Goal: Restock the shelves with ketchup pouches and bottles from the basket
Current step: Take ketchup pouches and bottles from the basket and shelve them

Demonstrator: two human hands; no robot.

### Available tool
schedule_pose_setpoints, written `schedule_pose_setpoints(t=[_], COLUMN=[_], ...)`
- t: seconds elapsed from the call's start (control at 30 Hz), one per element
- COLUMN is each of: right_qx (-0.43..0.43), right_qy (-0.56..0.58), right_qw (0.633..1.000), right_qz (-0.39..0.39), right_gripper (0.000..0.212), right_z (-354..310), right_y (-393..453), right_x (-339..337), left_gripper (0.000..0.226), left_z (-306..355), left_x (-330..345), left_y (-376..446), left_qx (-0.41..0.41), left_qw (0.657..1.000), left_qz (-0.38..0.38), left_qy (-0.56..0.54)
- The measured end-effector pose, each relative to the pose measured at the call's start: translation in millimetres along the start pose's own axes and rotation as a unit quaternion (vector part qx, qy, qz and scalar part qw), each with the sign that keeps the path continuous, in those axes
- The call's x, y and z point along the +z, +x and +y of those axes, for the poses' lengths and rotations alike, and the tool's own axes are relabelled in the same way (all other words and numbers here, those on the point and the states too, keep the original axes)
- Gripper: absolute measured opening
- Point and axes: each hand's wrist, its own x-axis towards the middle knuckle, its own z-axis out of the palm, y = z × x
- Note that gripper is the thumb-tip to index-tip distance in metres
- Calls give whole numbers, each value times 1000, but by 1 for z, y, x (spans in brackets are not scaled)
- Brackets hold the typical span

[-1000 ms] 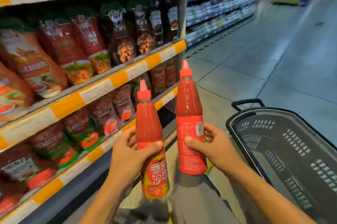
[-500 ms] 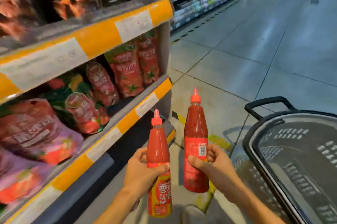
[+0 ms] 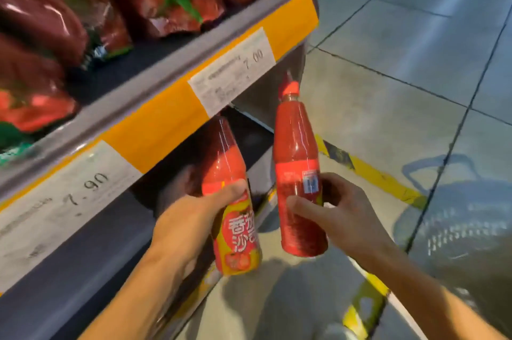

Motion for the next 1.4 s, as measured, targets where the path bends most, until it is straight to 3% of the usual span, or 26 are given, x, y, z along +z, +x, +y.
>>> schedule_pose_setpoints(t=[0.1, 0.17, 0.27, 0.3, 0.33, 0.37, 0.4, 0.47, 1.0, 1.23, 1.4], right_qx=[-56, -81, -100, -107, -115, -124, -134, -155, -206, -192, -187], right_qy=[2, 21, 44, 46, 50, 53, 53, 36, -64, -68, -110], right_qw=[998, 996, 994, 993, 992, 990, 989, 986, 976, 978, 976], right_qz=[-28, -23, 5, 10, 17, 29, 41, 59, 43, -48, -33], right_gripper=[41, 42, 45, 47, 48, 49, 50, 52, 85, 73, 93], right_z=[-2, 1, 1, 0, -2, -3, -2, -1, 35, 43, 38], right_y=[19, 34, 65, 75, 85, 95, 103, 118, 143, 152, 157], right_x=[12, 21, 38, 46, 54, 62, 69, 81, 102, 83, 83], left_gripper=[24, 29, 30, 11, 28, 73, 99, 110, 89, 73, 64], left_z=[-14, -20, -13, -12, -9, -12, -15, -14, -49, -81, -88], left_x=[-4, -1, 2, -4, -4, -8, -11, -13, -14, -1, 0], left_y=[26, 38, 47, 57, 63, 68, 72, 78, 95, 97, 106], left_qx=[39, 30, 50, 78, 100, 133, 151, 177, 259, 205, 183], left_qw=[997, 997, 996, 993, 982, 971, 965, 960, 946, 952, 950], left_qz=[-64, -20, -22, 58, 140, 189, 207, 215, 186, 226, 251], left_qy=[-6, -71, -64, -67, -72, -56, -47, -37, -67, -10, 40])
